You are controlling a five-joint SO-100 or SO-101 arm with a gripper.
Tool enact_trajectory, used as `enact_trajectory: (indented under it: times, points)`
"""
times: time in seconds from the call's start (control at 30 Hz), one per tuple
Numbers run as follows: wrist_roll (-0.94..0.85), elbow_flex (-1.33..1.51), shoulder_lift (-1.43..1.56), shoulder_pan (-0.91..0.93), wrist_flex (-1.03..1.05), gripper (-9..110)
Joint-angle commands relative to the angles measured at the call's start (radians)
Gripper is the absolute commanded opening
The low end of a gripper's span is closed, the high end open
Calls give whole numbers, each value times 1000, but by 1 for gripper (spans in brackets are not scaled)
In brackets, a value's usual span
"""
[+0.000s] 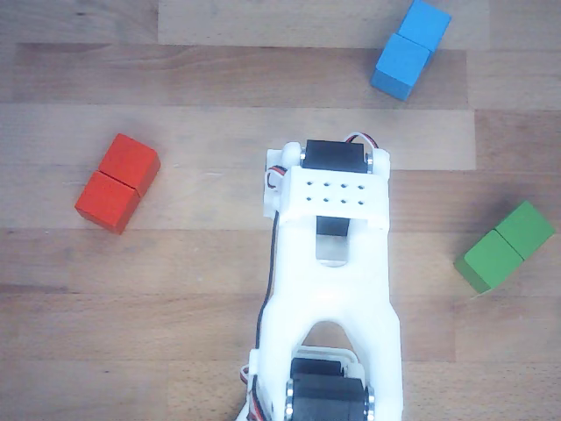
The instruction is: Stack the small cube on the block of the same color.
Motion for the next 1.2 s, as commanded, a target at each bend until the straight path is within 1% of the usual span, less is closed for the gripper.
enact_trajectory:
  times: [0.0, 0.1, 0.23, 0.67, 0.8, 1.17]
  points:
    - [-6, -84, -14, 8, -34, 20]
    - [-6, -84, -17, 5, -35, 14]
    - [-6, -84, -17, 5, -35, 8]
    - [-9, -100, -14, 5, -25, 10]
    - [-9, -201, -12, 3, 20, 11]
    - [-9, -653, -32, 5, 322, 15]
